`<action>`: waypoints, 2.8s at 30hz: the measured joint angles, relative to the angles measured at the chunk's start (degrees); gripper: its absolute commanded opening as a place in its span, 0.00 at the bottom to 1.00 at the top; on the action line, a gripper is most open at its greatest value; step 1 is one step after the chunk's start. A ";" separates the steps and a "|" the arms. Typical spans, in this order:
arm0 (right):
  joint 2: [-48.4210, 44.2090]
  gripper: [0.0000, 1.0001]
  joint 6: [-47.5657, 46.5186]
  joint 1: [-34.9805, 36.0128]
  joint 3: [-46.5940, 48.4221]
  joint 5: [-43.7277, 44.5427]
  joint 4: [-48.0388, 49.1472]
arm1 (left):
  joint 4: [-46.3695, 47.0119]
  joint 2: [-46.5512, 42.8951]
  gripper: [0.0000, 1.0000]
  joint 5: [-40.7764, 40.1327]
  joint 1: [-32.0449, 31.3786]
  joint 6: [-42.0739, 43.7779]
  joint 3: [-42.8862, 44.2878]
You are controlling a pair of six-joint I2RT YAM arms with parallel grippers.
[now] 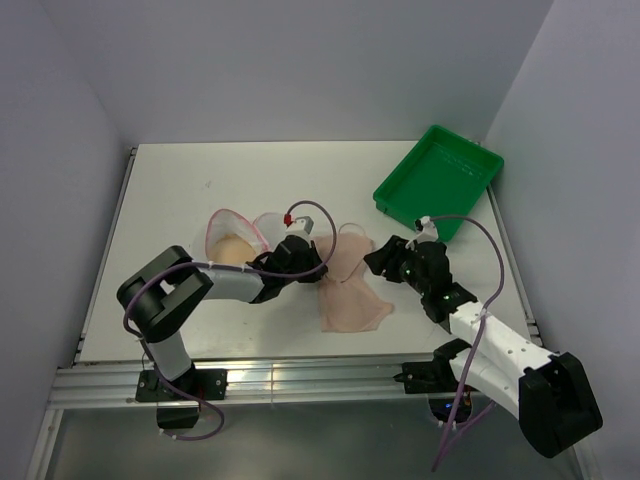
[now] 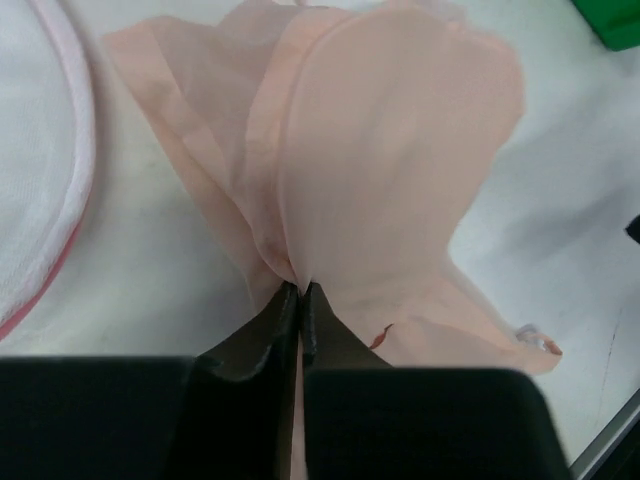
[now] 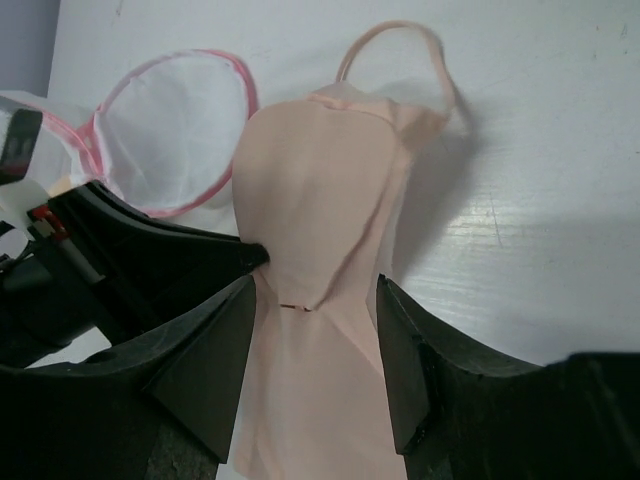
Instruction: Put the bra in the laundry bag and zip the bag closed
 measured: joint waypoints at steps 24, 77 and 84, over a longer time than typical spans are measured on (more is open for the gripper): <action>-26.27 0.96 -6.05 0.00 -3.28 -19.39 5.22 | -0.31 -36.06 0.00 4.96 -3.30 9.03 0.35; -7.43 0.00 16.46 -0.02 11.93 -32.89 43.01 | -3.48 -46.60 0.21 24.09 -3.37 12.76 -6.36; -7.43 0.00 15.58 -0.02 11.91 -33.00 43.06 | -3.28 -46.60 0.00 21.97 -3.37 12.04 -6.45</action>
